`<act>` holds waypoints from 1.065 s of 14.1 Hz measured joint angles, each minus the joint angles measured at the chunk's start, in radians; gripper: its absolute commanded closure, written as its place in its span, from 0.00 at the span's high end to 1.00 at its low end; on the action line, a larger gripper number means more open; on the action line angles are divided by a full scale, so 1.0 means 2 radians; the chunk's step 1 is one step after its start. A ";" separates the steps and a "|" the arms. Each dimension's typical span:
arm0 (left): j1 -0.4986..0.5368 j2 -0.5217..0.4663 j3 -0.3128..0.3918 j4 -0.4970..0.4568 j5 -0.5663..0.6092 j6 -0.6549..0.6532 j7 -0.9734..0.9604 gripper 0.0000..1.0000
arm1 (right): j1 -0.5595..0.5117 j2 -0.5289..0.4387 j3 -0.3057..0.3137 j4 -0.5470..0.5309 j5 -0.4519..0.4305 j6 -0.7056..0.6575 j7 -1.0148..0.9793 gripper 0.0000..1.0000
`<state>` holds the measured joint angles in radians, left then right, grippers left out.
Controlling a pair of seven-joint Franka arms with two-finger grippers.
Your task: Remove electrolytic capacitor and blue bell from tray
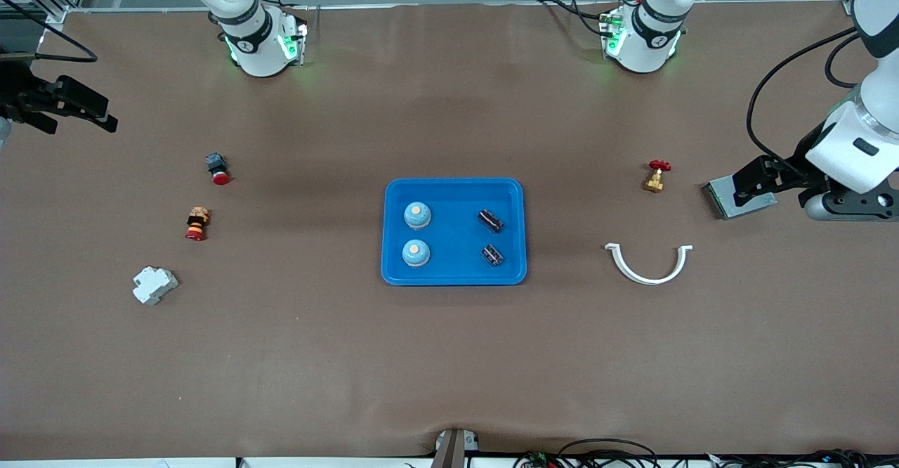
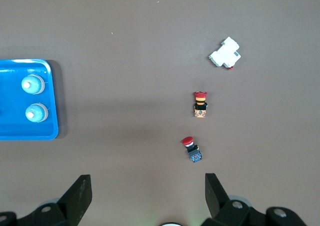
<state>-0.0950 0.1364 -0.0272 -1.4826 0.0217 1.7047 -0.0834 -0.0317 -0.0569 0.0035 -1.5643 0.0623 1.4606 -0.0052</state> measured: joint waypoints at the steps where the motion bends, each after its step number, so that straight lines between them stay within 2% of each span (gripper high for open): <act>1: 0.000 0.000 0.000 0.000 0.000 0.000 0.000 1.00 | 0.000 0.000 0.000 0.000 -0.001 0.000 0.000 1.00; 8: 0.000 0.008 0.000 -0.003 0.000 -0.005 0.000 1.00 | 0.000 0.000 0.000 0.000 -0.004 0.002 0.000 1.00; 15: 0.000 0.039 0.000 -0.006 -0.017 -0.090 0.000 1.00 | 0.000 0.000 0.000 -0.002 -0.004 0.003 0.000 1.00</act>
<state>-0.0957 0.2146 -0.0274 -1.4938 -0.0115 1.5256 -0.0834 -0.0321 -0.0569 0.0026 -1.5678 0.0549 1.4661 -0.0054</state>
